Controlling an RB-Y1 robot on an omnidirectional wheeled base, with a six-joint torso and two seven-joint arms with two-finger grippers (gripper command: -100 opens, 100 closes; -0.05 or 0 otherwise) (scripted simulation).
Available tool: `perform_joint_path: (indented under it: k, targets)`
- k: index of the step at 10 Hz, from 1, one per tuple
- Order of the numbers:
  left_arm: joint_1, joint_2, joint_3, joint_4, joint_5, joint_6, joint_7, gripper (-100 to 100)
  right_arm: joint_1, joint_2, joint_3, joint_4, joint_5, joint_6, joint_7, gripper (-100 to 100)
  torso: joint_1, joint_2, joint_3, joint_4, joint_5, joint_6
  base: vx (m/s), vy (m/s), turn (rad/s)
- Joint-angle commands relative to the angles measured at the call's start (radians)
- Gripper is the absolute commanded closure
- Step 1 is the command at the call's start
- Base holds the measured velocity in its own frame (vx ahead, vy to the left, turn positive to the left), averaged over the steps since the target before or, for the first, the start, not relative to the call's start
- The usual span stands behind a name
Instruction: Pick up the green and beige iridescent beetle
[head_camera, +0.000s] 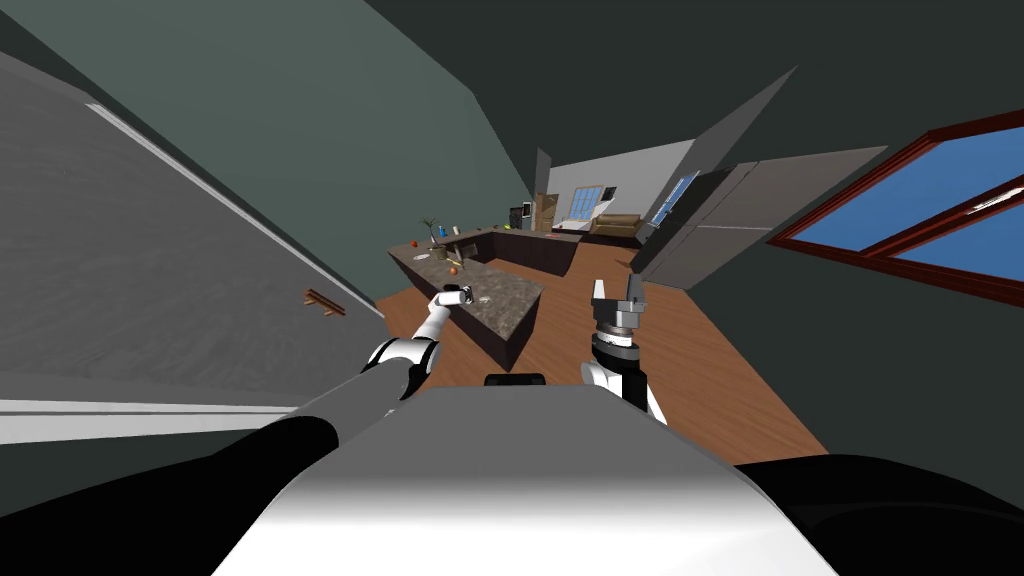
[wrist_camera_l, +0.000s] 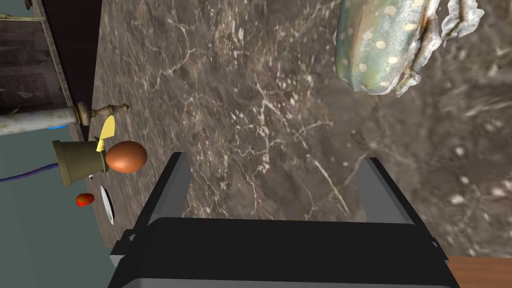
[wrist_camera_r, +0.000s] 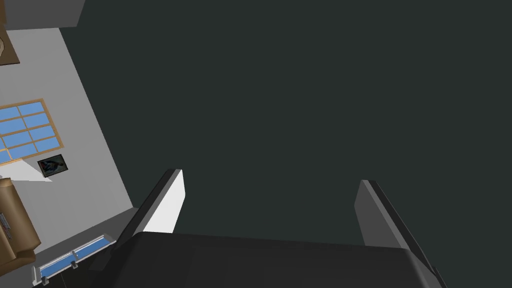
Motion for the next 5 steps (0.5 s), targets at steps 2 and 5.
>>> perform_joint_path:
  k: [2, 5]
  targets:
    - [-0.061, 0.004, 0.002, 0.068, 0.017, 0.072, 0.0, -100, 0.0, 0.0, 0.0, 0.0, 0.0, 0.0, 0.0, 0, 0.0, 0.0, 0.0, 0.0, 0.0, 0.0, 0.0, 0.01, -0.035]
    - [-0.131, 0.008, 0.005, 0.157, 0.036, 0.139, -0.001, -100, 0.0, 0.0, 0.0, 0.0, 0.0, 0.0, 0.0, 0, 0.0, 0.0, 0.0, 0.0, 0.0, 0.0, 0.002, 0.013, -0.049]
